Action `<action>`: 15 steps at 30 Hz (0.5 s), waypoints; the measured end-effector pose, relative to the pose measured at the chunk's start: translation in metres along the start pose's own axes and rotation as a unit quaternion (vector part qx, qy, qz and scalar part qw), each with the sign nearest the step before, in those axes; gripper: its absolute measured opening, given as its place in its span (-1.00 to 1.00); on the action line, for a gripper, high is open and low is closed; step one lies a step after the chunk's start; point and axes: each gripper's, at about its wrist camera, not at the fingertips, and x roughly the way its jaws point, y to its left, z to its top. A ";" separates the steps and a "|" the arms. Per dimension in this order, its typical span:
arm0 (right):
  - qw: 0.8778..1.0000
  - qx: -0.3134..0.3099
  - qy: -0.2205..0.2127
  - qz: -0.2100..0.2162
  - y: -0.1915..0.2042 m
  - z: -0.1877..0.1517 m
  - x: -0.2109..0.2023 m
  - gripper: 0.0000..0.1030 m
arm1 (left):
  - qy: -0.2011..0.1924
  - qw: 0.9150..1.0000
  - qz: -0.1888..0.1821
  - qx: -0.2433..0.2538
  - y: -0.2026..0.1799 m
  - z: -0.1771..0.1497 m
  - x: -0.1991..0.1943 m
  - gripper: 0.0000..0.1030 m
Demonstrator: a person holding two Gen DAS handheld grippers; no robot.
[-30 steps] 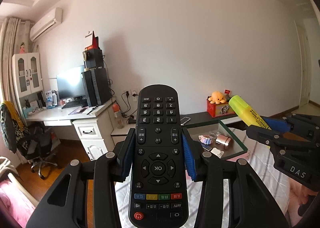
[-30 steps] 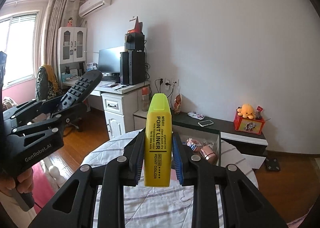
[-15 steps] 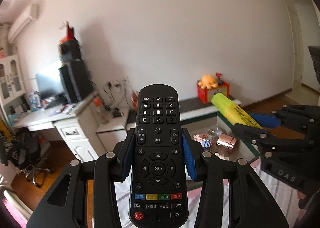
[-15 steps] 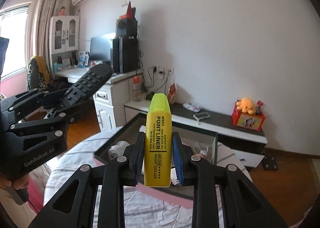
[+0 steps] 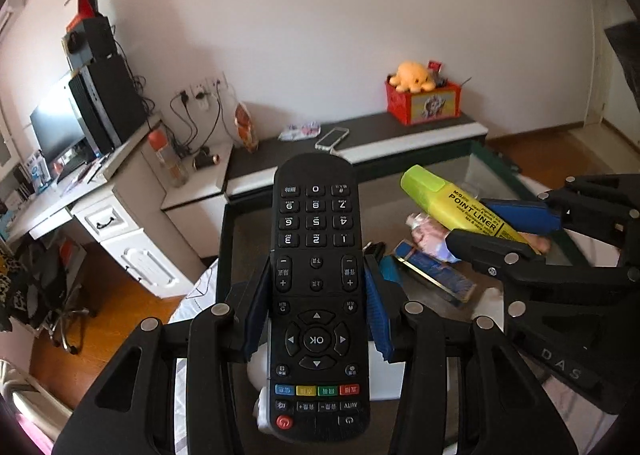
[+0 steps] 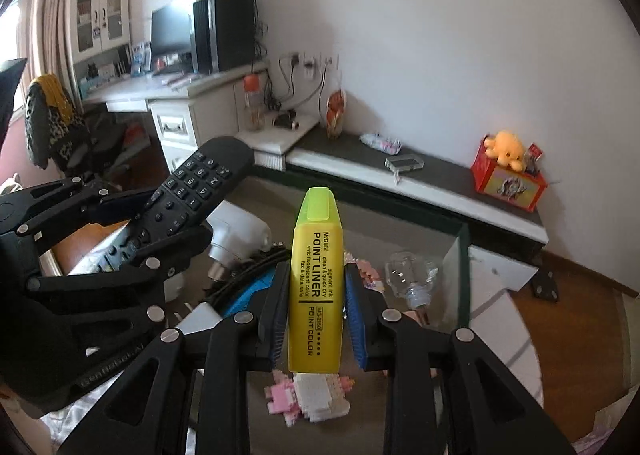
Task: Organize rigid objects
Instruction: 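Lower both items into the pink box and open both tools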
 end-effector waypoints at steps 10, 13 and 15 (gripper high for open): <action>0.999 0.014 0.034 0.026 0.002 0.000 0.023 -0.47 | 0.022 1.000 0.005 -0.010 0.003 -0.005 0.021 -0.13; 0.999 0.013 0.038 0.028 0.004 0.000 0.021 -0.47 | 0.013 1.000 0.003 -0.011 0.004 -0.008 0.012 -0.10; 0.999 0.010 0.032 0.023 0.007 -0.001 0.013 -0.39 | 0.007 1.000 0.008 -0.012 0.007 -0.008 0.003 -0.07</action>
